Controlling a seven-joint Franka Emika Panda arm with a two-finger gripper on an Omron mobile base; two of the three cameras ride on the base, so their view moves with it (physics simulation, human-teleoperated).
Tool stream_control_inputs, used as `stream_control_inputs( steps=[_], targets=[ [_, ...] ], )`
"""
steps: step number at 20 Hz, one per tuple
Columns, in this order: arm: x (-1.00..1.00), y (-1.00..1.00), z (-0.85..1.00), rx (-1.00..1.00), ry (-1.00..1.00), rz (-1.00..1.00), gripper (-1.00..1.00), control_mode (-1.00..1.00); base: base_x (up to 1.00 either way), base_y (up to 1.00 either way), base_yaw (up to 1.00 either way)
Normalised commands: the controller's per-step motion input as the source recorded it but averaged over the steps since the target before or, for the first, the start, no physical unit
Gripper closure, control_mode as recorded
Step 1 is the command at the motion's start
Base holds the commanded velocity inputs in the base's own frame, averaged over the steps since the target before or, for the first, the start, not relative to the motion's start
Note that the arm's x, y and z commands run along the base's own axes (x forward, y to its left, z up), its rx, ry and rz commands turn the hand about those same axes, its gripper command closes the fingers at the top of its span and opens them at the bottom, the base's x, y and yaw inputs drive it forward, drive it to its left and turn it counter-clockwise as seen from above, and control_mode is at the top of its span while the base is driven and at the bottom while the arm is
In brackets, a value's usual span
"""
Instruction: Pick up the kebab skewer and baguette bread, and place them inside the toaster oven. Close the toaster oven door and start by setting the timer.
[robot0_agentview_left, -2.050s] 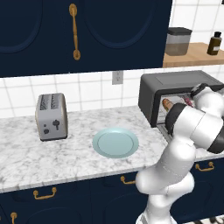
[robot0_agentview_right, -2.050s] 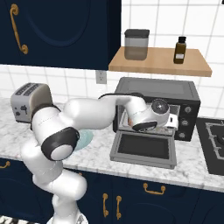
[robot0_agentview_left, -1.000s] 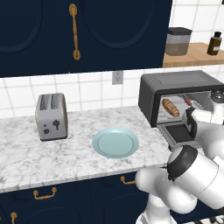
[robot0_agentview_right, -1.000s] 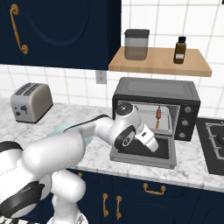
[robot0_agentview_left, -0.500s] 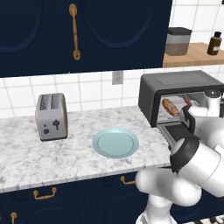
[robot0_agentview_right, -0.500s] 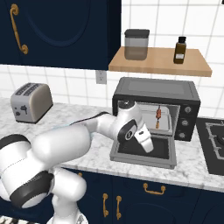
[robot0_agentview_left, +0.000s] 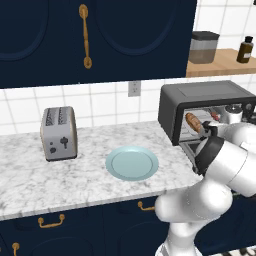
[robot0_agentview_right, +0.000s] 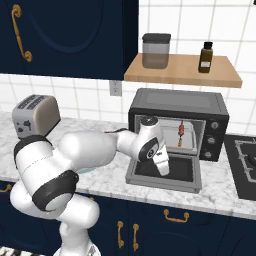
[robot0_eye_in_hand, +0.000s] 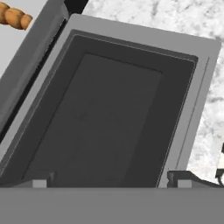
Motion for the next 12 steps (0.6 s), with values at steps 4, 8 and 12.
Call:
stream_control_inputs(
  steps=[4,8,12],
  targets=[
    [0.37,0.03,-0.33,0.09,-0.01,-0.12,-1.00,-1.00,0.00,0.00,0.00],
    [0.51,0.07,-0.20,0.10,-0.06,-0.11,-1.00,-1.00,0.00,0.00,0.00],
    [0.29,0.00,-0.07,0.10,-0.08,-0.09,-1.00,-1.00,0.00,0.00,0.00]
  ],
)
